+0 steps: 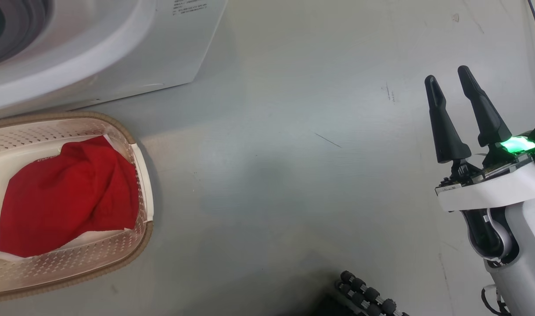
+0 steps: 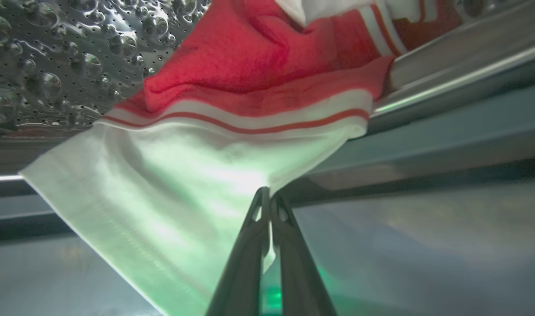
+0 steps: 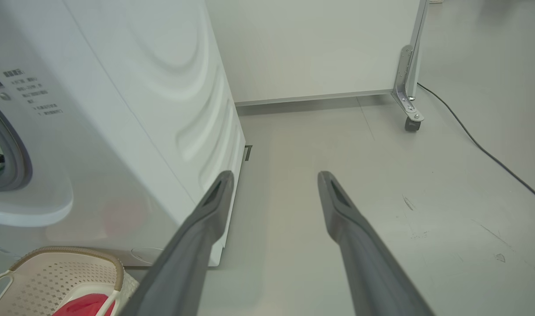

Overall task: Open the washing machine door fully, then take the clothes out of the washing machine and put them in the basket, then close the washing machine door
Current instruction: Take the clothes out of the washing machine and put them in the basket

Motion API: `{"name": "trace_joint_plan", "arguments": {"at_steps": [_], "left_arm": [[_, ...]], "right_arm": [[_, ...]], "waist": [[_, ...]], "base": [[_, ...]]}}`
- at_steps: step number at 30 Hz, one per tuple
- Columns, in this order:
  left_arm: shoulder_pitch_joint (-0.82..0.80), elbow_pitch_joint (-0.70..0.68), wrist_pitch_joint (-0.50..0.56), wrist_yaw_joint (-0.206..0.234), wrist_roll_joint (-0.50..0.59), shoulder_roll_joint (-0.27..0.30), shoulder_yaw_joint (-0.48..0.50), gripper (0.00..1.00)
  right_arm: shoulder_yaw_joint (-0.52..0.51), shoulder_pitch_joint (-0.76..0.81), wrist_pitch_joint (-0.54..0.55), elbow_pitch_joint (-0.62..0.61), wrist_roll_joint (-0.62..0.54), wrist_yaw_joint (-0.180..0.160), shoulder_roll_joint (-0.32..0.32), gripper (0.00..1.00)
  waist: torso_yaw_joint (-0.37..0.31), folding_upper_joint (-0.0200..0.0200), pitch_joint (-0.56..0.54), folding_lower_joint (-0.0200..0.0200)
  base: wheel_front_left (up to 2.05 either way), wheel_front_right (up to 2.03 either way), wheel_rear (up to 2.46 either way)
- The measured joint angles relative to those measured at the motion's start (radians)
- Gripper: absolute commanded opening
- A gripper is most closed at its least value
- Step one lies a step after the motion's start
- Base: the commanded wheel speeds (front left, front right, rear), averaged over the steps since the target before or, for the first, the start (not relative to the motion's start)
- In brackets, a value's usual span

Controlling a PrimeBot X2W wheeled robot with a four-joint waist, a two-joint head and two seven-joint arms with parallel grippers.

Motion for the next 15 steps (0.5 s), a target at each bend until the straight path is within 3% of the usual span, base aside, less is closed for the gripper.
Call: {"name": "trace_joint_plan", "arguments": {"at_steps": [8, 15], "left_arm": [[0.000, 0.030, -0.090, 0.003, -0.023, -0.003, 0.004, 0.00], [0.003, 0.059, -0.250, 0.003, -0.085, -0.045, 0.000, 0.00]], "right_arm": [[-0.008, -0.001, 0.000, 0.011, -0.002, 0.000, 0.003, 1.00], [-0.029, -0.001, 0.000, 0.017, -0.010, 0.000, 0.002, 1.00]], "waist": [[0.011, 0.0000, -0.027, 0.0000], [0.030, 0.0000, -0.069, 0.0000]], "base": [[0.00, 0.00, 0.00], [0.00, 0.00, 0.00]]}}
